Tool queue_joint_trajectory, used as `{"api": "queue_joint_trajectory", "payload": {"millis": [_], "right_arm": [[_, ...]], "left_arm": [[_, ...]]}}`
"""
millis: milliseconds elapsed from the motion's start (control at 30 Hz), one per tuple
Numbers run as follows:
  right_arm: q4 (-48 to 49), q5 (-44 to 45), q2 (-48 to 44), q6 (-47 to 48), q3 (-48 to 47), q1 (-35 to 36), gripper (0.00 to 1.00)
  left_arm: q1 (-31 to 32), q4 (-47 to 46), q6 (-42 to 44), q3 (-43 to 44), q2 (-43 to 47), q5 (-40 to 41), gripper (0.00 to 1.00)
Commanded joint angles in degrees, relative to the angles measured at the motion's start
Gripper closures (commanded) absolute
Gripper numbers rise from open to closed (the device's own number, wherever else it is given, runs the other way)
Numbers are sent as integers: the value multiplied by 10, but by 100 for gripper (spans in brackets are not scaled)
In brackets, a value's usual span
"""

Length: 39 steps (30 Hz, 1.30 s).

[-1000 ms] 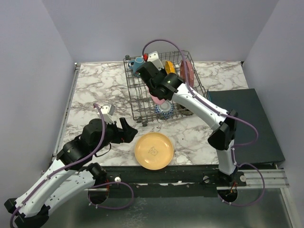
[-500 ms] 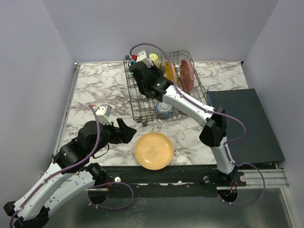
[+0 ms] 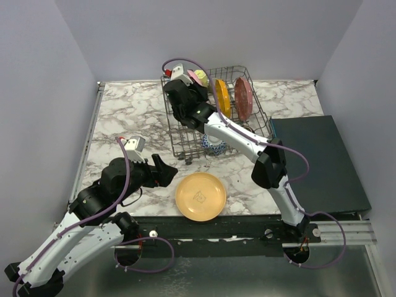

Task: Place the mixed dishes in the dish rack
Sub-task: Insert the plate into the dish rack.

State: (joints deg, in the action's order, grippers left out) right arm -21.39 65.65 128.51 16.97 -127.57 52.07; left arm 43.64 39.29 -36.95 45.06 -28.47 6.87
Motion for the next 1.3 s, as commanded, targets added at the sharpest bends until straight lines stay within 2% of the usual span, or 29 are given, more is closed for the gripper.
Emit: {"api": "queue_joint_trajectory", "payload": {"millis": [0, 267, 467, 1267], "right_arm": [[32, 27, 25, 11, -49, -3, 100], [-136, -24, 54, -123, -116, -29, 100], [-204, -53, 60, -205, -119, -52, 100], [-226, -73, 95, -224, -128, -74, 100]], "left_arm": [[1, -9, 9, -8, 7, 2, 11], [1, -10, 9, -8, 5, 1, 11], [1, -10, 9, -8, 2, 1, 11], [1, -10, 10, -8, 1, 1, 11]]}}
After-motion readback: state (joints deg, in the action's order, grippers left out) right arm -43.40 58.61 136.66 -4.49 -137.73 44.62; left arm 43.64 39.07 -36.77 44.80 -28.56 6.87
